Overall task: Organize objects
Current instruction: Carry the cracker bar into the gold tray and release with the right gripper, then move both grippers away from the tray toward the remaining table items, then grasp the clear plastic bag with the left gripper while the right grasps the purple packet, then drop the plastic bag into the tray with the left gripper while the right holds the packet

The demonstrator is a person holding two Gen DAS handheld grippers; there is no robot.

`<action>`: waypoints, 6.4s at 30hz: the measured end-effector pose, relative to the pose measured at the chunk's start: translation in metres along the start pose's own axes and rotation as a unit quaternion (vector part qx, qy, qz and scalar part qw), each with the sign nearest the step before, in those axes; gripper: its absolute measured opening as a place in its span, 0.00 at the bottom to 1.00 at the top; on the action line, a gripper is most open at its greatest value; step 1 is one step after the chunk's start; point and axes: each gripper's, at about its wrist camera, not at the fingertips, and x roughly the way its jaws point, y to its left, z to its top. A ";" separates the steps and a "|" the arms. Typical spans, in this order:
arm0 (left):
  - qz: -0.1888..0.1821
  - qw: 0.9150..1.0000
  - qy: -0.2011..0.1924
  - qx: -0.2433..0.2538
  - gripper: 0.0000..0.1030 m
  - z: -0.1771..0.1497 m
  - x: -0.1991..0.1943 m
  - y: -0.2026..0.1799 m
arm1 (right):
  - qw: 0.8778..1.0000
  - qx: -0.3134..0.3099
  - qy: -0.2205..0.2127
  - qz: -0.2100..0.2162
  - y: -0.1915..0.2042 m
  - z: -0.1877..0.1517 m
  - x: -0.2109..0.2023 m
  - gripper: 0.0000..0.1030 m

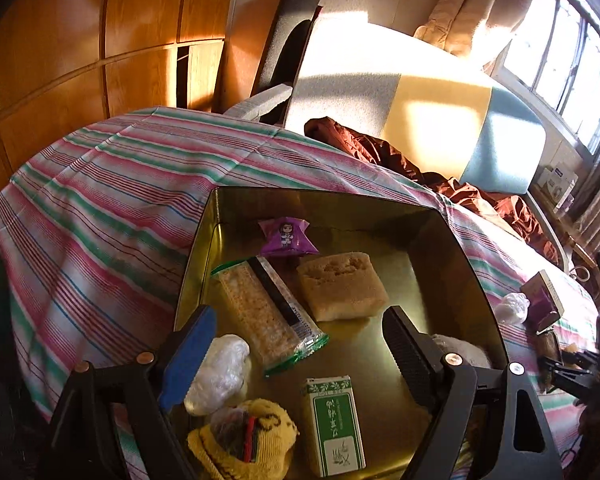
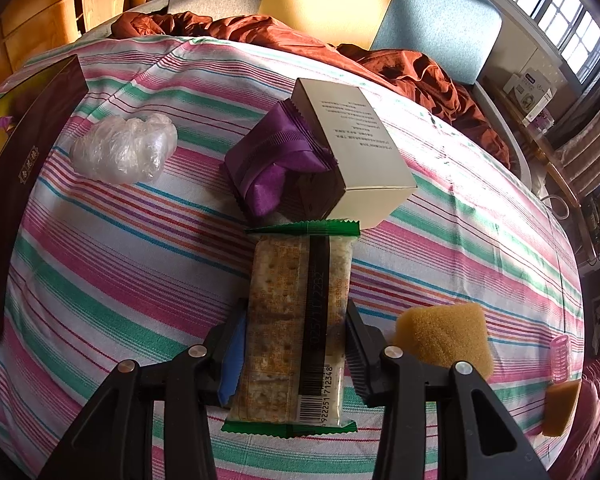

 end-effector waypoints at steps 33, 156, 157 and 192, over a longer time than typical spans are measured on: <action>0.008 0.999 -0.037 0.035 0.86 -0.043 -0.053 0.009 | 0.966 -0.085 -0.089 0.227 0.246 0.043 -0.098 0.43; -0.216 0.928 0.008 0.303 0.47 -0.155 0.035 -0.258 | 0.965 0.158 -0.025 0.207 -0.027 0.034 -0.007 0.60; -0.217 0.928 0.008 0.302 0.47 -0.155 0.035 -0.258 | 0.967 0.155 -0.018 0.200 -0.023 0.040 -0.003 0.60; -0.237 0.929 0.018 0.284 0.47 -0.149 0.041 -0.251 | 0.986 0.102 0.045 0.124 -0.023 -0.007 0.006 0.43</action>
